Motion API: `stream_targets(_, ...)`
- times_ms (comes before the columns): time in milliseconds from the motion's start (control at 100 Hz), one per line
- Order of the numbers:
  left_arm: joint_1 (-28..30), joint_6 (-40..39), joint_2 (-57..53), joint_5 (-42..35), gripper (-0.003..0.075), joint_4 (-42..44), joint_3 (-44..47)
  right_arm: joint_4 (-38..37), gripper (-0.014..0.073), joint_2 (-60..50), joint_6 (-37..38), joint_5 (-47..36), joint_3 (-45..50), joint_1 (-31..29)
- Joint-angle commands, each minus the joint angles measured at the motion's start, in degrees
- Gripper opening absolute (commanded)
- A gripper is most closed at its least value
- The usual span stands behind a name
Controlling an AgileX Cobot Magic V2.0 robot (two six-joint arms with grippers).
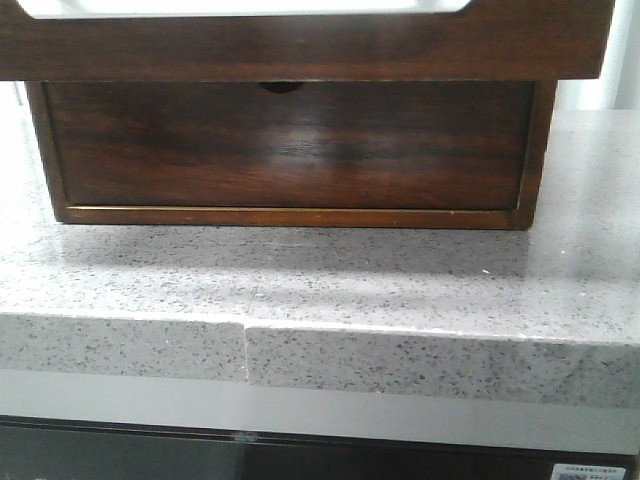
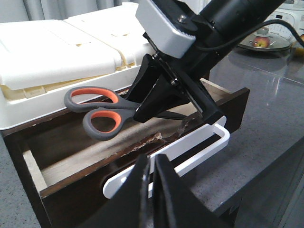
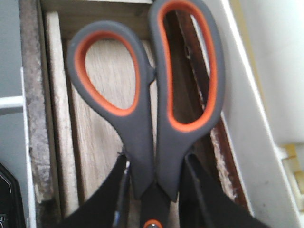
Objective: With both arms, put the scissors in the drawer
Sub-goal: 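Carry the scissors over the open drawer with the right gripper, then release the scissors into the drawer and lift the right gripper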
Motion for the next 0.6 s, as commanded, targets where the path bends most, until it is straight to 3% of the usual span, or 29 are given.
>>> stream_targets(0,-0.3,-0.2,0.7,-4.0,-0.0020,-1.4,-1.8,0.0,-0.0020,-2.3,-0.4,-3.7,-1.8,0.0)
stream_targets(190,-0.3,-0.2,0.7,-3.9,-0.0020,-1.4,-1.8,0.0,0.0296,-1.6,-0.3,-4.1,-1.8,0.0)
stream_targets(280,-0.3,-0.2,0.7,-3.4,-0.0020,-1.4,-1.8,0.0,0.0384,-1.6,-0.3,-5.0,-1.8,0.0)
stream_targets(510,-0.3,-0.2,0.7,-3.2,-0.0020,-1.4,-1.8,0.0,0.0376,-1.7,-0.3,-5.5,-1.8,0.0)
stream_targets(590,-0.3,-0.2,0.7,-3.2,-0.0020,-1.4,-1.8,0.3,0.0276,-2.2,-0.3,-4.7,-1.8,0.0)
